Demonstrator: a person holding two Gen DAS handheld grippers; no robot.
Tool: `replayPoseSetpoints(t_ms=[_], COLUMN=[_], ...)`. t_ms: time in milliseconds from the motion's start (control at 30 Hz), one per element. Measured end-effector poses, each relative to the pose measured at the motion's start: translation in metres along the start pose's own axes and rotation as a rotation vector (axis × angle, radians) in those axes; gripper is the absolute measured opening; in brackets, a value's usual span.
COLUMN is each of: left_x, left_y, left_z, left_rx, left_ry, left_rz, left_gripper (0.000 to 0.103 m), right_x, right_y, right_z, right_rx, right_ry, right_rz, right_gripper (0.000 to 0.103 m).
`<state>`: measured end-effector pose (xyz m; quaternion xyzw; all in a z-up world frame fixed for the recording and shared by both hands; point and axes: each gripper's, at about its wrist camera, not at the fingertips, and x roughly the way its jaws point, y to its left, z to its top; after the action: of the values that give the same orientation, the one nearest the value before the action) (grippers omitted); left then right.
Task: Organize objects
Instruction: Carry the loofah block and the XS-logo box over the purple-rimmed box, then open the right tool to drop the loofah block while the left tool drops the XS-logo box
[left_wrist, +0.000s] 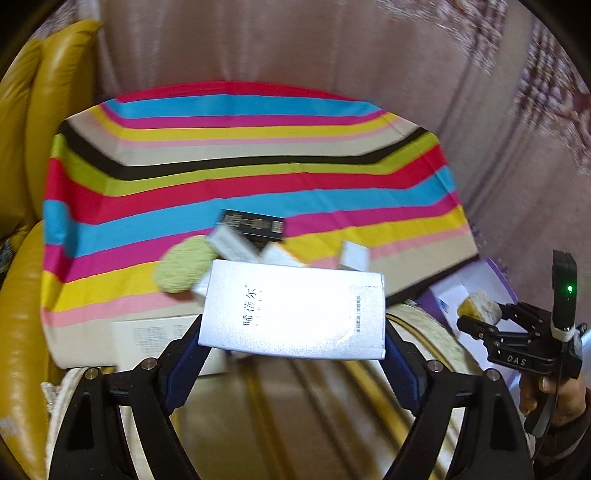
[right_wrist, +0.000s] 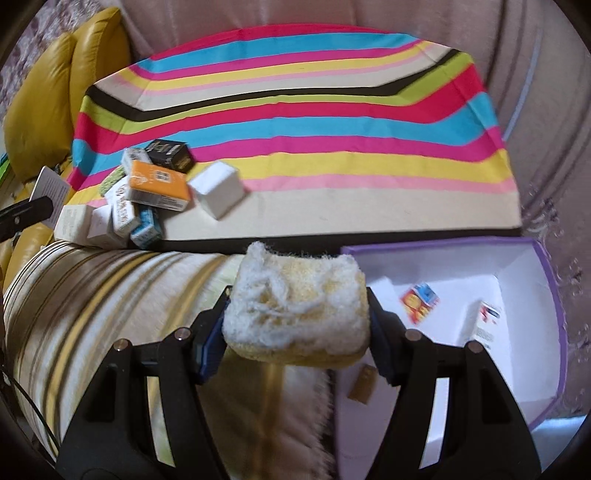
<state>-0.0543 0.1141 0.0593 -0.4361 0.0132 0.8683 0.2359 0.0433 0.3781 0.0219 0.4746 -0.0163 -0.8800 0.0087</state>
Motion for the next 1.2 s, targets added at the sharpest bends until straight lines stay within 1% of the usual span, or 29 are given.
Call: replayPoseSetpoints(t_ms=[200,467,667,833,1033,1133,1200], left_x=[0.013,0.03,0.047,0.057,0.068,0.073,0.074], left_y=[-0.052,-0.129,-0.184,-0.218,-0.251,-0.26,-0.261], left_z=[-0.003,-0.007,-0.02,-0.028,-0.036,-0.037,-0.036], left_rx=[0.08,0.212,0.315,0.381,0.425,0.434,0.424], left_ry=[0.033,0.079,0.136,0.172,0.218,0.24,0.246], left_rz=[-0.068,-0.158,-0.215,-0.254,-0.312,-0.333,-0.34], left_gripper=[0.087,0.087,0.087,0.087,0.088,0.089,0.089], right_x=[-0.014,-0.03,-0.038,-0.046,-0.054,-0.055,-0.057], right_y=[-0.041,-0.09,-0.123,-0.15,-0.168,-0.173,-0.175], right_z=[-0.018,-0.038,-0.052,-0.064,-0.071,-0.073,-0.073], right_rx=[0.071,0.158,0.222,0.287,0.329,0.342,0.345], right_ry=[0.001,-0.013,-0.021,-0.029,-0.037,-0.034,-0.035], right_rz=[-0.04,-0.089,-0.125,-0.142,-0.166,-0.173,-0.185], right_gripper=[0.069,0.069,0.069,0.069,0.071,0.076,0.083])
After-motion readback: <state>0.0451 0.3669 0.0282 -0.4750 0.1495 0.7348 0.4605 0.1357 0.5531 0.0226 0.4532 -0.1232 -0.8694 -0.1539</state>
